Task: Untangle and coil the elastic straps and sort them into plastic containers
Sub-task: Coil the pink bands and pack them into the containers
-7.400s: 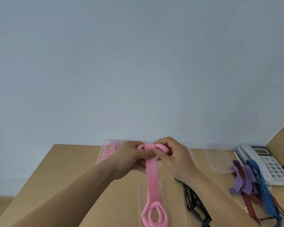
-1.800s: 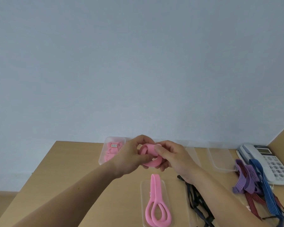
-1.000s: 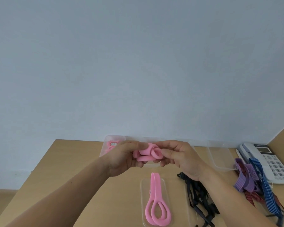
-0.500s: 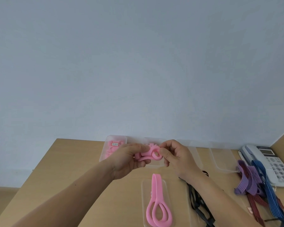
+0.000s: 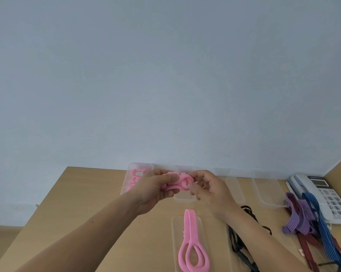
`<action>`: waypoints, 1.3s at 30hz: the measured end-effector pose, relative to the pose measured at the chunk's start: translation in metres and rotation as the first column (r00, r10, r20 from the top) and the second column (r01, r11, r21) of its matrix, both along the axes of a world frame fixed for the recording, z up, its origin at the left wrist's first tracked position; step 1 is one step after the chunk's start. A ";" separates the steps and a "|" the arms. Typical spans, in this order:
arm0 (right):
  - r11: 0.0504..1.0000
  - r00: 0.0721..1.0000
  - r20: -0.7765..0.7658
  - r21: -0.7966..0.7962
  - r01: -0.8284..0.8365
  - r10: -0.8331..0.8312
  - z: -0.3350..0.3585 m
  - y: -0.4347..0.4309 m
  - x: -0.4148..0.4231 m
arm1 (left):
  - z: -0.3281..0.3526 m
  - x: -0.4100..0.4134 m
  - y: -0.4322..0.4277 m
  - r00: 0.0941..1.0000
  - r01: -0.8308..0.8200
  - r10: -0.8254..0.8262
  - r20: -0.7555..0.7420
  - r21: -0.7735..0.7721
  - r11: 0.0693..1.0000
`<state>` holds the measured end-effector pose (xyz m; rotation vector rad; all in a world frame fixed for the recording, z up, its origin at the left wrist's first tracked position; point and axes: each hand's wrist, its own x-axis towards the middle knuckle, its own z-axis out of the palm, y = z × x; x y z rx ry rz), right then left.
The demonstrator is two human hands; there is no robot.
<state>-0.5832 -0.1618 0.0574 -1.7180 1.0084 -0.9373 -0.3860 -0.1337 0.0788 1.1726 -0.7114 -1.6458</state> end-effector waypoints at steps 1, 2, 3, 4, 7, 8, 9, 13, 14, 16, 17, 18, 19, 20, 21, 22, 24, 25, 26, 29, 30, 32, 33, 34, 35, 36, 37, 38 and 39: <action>1.000 1.000 -0.005 0.000 0.005 -0.005 0.000 0.001 0.002 | 0.000 0.001 0.000 1.000 -0.008 0.008 0.005 -0.003 1.000; 1.000 1.000 -0.012 -0.010 0.021 -0.021 -0.001 0.001 0.004 | -0.001 0.003 0.000 1.000 -0.014 0.014 0.013 -0.006 1.000; 0.999 0.999 -0.010 -0.020 0.038 -0.039 -0.001 0.001 0.006 | -0.002 0.004 0.000 1.000 -0.020 0.020 0.020 -0.008 1.000; 0.998 0.999 0.002 -0.027 0.052 -0.052 -0.002 0.002 0.009 | -0.002 0.005 0.000 0.999 -0.026 0.026 0.021 -0.008 1.000; 0.995 0.997 -0.008 -0.077 0.071 -0.072 -0.002 0.004 0.016 | -0.003 0.008 -0.001 0.999 -0.043 0.043 0.018 -0.010 0.999; 0.993 0.997 -0.028 -0.097 0.073 -0.076 -0.002 0.004 0.017 | -0.004 0.010 -0.001 0.999 -0.048 0.048 0.023 -0.009 0.999; 0.991 0.995 -0.056 -0.117 0.071 -0.077 -0.001 0.005 0.018 | -0.004 0.012 -0.001 0.998 -0.049 0.049 0.029 -0.006 0.999; 0.961 0.954 -0.296 -0.276 -0.032 -0.053 -0.001 0.009 0.022 | -0.008 0.020 -0.001 0.999 0.009 -0.009 0.050 0.010 1.000; 0.947 0.941 -0.335 -0.314 -0.063 -0.049 0.000 0.009 0.025 | -0.009 0.022 -0.001 0.997 0.047 -0.047 0.061 0.010 0.999; 0.934 0.927 -0.372 -0.346 -0.084 -0.054 0.001 0.011 0.031 | -0.012 0.024 -0.002 0.988 0.132 -0.134 0.080 0.020 0.991; 0.932 0.921 -0.385 -0.352 -0.082 -0.064 0.001 0.012 0.033 | -0.014 0.025 -0.002 0.983 0.161 -0.163 0.084 0.033 0.986; 0.928 0.915 -0.397 -0.363 -0.084 -0.072 0.000 0.014 0.034 | -0.016 0.025 -0.002 0.978 0.185 -0.188 0.094 0.042 0.982; 0.921 0.909 -0.410 -0.378 -0.093 -0.076 -0.002 0.015 0.034 | -0.019 0.026 -0.002 0.970 0.211 -0.215 0.110 0.045 0.976; 0.914 0.901 -0.426 -0.392 -0.104 -0.080 -0.004 0.017 0.034 | -0.021 0.026 -0.002 0.960 0.243 -0.247 0.130 0.048 0.969; 0.908 0.892 -0.442 -0.405 -0.108 -0.091 -0.007 0.019 0.033 | -0.025 0.026 -0.002 0.949 0.273 -0.278 0.151 0.056 0.960; 0.902 0.884 -0.455 -0.419 -0.104 -0.110 -0.010 0.020 0.031 | -0.029 0.025 -0.002 0.937 0.295 -0.303 0.176 0.070 0.953; 0.888 0.862 -0.485 -0.450 -0.100 -0.149 -0.017 0.022 0.026 | -0.037 0.024 -0.005 0.908 0.330 -0.346 0.238 0.106 0.938; 0.883 0.848 -0.507 -0.457 -0.109 -0.157 -0.021 0.023 0.023 | -0.042 0.022 -0.006 0.887 0.354 -0.373 0.270 0.119 0.928; 0.882 0.833 -0.530 -0.454 -0.123 -0.157 -0.026 0.024 0.021 | -0.046 0.020 -0.008 0.868 0.377 -0.400 0.295 0.132 0.917; 0.881 0.797 -0.585 -0.447 -0.158 -0.154 -0.041 0.022 0.016 | -0.058 0.010 -0.015 0.863 0.390 -0.415 0.286 0.143 0.910; 0.873 0.784 -0.599 -0.457 -0.170 -0.161 -0.045 0.018 0.014 | -0.062 0.006 -0.019 0.868 0.388 -0.414 0.274 0.145 0.910; 0.849 0.765 -0.622 -0.485 -0.209 -0.167 -0.050 0.006 0.011 | -0.071 -0.002 -0.029 0.873 0.377 -0.408 0.265 0.163 0.912; 0.837 0.760 -0.628 -0.498 -0.229 -0.166 -0.052 -0.002 0.009 | -0.075 -0.005 -0.034 0.873 0.370 -0.405 0.270 0.174 0.913; 0.828 0.758 -0.631 -0.505 -0.242 -0.164 -0.054 -0.009 0.008 | -0.080 -0.008 -0.040 0.870 0.366 -0.407 0.279 0.188 0.911; 0.823 0.761 -0.628 -0.512 -0.247 -0.162 -0.057 -0.018 0.007 | -0.084 -0.011 -0.046 0.864 0.364 -0.411 0.290 0.203 0.909; 0.825 0.768 -0.621 -0.510 -0.245 -0.156 -0.060 -0.027 0.007 | -0.088 -0.015 -0.054 0.861 0.356 -0.409 0.302 0.216 0.909; 0.831 0.778 -0.611 -0.503 -0.237 -0.148 -0.063 -0.036 0.005 | -0.091 -0.019 -0.062 0.860 0.341 -0.401 0.317 0.227 0.912; 0.842 0.787 -0.602 -0.489 -0.227 -0.137 -0.066 -0.047 0.003 | -0.093 -0.023 -0.072 0.859 0.320 -0.386 0.337 0.235 0.918; 0.853 0.792 -0.596 -0.475 -0.215 -0.133 -0.069 -0.058 0.001 | -0.095 -0.027 -0.081 0.862 0.291 -0.360 0.358 0.233 0.928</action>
